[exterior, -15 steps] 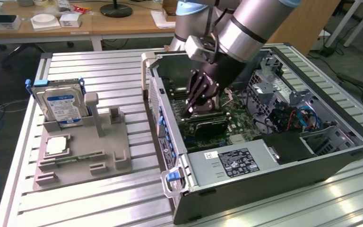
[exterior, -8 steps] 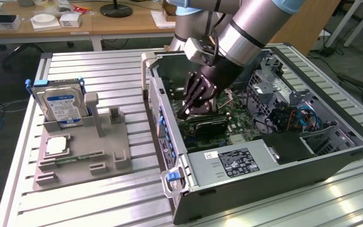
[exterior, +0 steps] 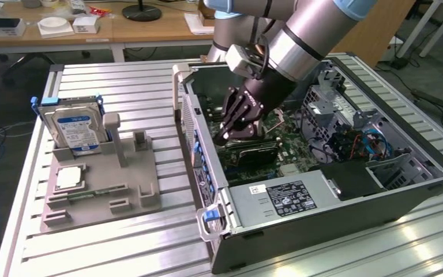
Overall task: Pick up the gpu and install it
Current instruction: 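Press down on the gpu until it lock into place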
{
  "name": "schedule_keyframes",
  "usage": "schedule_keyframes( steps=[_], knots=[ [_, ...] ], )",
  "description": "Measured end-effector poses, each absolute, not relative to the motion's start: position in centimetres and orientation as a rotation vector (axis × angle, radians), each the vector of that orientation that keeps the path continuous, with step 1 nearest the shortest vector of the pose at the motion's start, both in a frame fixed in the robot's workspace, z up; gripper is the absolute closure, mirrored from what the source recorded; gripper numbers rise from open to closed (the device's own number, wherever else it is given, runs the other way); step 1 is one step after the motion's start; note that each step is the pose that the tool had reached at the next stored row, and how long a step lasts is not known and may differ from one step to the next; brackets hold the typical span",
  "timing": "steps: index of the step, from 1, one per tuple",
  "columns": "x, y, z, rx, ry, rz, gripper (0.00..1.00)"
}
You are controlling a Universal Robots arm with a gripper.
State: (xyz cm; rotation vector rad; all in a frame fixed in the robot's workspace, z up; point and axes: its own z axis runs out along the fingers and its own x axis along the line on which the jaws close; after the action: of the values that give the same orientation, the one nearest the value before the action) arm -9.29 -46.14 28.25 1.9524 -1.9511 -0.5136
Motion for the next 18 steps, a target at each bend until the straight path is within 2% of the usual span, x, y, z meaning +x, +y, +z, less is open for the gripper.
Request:
schedule_keyframes(
  steps=[7, 18],
  knots=[
    [-9.28, -45.83, 27.66, 1.927, -1.938, -0.543, 0.90],
    [-9.37, -45.84, 27.17, 1.925, -1.935, -0.545, 0.90]
  ],
)
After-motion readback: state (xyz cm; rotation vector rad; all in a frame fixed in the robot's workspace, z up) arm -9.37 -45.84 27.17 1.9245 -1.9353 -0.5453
